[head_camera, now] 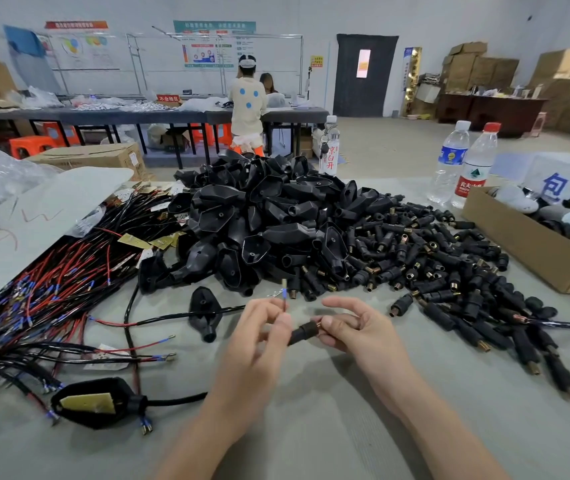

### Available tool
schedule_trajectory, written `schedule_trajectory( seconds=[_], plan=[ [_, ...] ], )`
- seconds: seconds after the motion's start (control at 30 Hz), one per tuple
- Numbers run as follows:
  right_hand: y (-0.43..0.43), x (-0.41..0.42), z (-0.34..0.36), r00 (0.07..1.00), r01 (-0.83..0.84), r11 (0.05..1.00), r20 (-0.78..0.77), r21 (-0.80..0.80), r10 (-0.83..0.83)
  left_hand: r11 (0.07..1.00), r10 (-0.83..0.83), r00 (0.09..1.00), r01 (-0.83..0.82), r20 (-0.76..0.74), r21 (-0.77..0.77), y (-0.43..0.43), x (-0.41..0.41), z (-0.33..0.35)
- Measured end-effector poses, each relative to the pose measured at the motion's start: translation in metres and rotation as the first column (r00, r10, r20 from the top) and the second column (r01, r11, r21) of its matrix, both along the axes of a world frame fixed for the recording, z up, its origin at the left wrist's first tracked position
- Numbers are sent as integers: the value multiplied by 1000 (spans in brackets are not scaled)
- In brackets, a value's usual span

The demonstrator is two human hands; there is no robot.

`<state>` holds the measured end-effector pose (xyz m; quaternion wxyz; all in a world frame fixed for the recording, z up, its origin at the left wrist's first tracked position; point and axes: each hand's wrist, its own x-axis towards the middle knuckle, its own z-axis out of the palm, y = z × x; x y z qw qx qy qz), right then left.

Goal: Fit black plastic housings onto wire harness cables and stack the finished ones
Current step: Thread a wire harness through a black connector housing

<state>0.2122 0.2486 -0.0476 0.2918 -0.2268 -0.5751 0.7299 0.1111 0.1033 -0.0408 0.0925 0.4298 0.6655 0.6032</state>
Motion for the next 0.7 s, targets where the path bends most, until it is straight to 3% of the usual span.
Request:
schedule_trajectory(
  seconds=[0.23,0.43,0.7],
  plan=[
    [6,2,-1,996,56,994,-64,-93,-62,988,-132,920,151,370,-24,-3,-36,-1],
    [6,3,-1,993,49,979,-99,-198,-70,889,-298,893,388,336,-242,-15,-35,6],
    [6,3,-4,989,1,974,-142,-227,-34,871,-274,933,343,233,-350,-18,-19,15]
  ],
)
